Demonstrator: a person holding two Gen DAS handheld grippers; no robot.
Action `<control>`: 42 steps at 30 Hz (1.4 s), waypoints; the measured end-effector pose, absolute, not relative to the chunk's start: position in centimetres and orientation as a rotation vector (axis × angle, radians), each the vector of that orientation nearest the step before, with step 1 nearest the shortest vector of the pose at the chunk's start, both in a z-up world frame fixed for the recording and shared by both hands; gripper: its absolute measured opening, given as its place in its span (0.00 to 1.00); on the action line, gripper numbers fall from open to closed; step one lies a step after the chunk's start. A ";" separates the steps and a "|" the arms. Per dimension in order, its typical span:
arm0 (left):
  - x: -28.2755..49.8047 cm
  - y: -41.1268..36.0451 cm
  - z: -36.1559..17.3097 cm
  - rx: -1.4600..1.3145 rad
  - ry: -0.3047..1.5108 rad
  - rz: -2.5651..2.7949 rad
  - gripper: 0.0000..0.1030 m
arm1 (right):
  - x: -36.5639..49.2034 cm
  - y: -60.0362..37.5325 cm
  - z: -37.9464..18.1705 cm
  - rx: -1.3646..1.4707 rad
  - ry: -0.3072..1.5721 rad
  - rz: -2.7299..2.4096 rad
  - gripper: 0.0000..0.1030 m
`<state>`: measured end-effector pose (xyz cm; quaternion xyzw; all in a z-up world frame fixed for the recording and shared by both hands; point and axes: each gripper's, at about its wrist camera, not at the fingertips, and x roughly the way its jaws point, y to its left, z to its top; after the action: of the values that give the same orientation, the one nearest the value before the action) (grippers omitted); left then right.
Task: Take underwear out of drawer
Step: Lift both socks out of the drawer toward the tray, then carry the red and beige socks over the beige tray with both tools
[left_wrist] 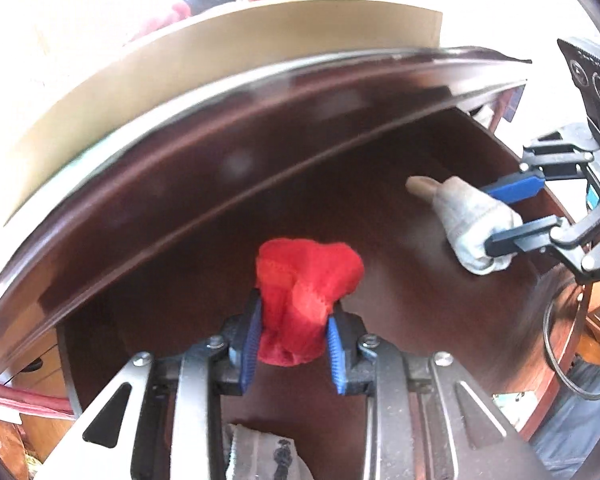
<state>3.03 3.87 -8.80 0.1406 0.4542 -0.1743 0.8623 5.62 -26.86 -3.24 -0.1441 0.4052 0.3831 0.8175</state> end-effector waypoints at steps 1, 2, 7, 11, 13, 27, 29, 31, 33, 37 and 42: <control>2.8 4.0 -8.7 0.292 0.940 -0.360 0.27 | 5.6 -27.1 -3.1 -0.302 0.858 0.815 0.33; 2.6 4.2 -8.5 0.288 0.925 -0.351 0.27 | 5.6 -27.2 -3.0 -0.297 0.850 0.814 0.33; 1.7 4.6 -7.2 0.275 0.876 -0.316 0.27 | 5.2 -27.5 -2.6 -0.294 0.799 0.812 0.33; 1.2 4.8 -7.0 0.293 0.850 -0.291 0.27 | 4.7 -27.5 -2.3 -0.308 0.760 0.799 0.33; 1.3 4.7 -7.2 0.284 0.844 -0.283 0.27 | 4.4 -27.3 -2.4 -0.314 0.743 0.792 0.33; -0.1 6.4 -6.0 0.209 0.727 -0.205 0.27 | 3.6 -28.3 -2.0 -0.246 0.642 0.810 0.33; -0.1 6.0 -6.1 0.206 0.709 -0.197 0.27 | 3.3 -28.5 -1.8 -0.237 0.622 0.815 0.33; -0.3 6.5 -5.8 0.199 0.695 -0.189 0.27 | 3.1 -28.8 -1.7 -0.226 0.606 0.819 0.33; -0.3 6.5 -5.7 0.192 0.686 -0.186 0.27 | 3.0 -29.0 -1.6 -0.217 0.591 0.821 0.33; -0.5 6.8 -5.5 0.180 0.666 -0.178 0.27 | 2.8 -29.3 -1.4 -0.197 0.567 0.818 0.33; -0.9 6.7 -5.4 0.182 0.638 -0.168 0.27 | 2.6 -29.6 -1.3 -0.179 0.541 0.817 0.33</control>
<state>-0.95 6.73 -5.35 0.0894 0.3126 -0.0823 0.9421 2.58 -29.62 -1.28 -0.0857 0.2595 0.3917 0.8786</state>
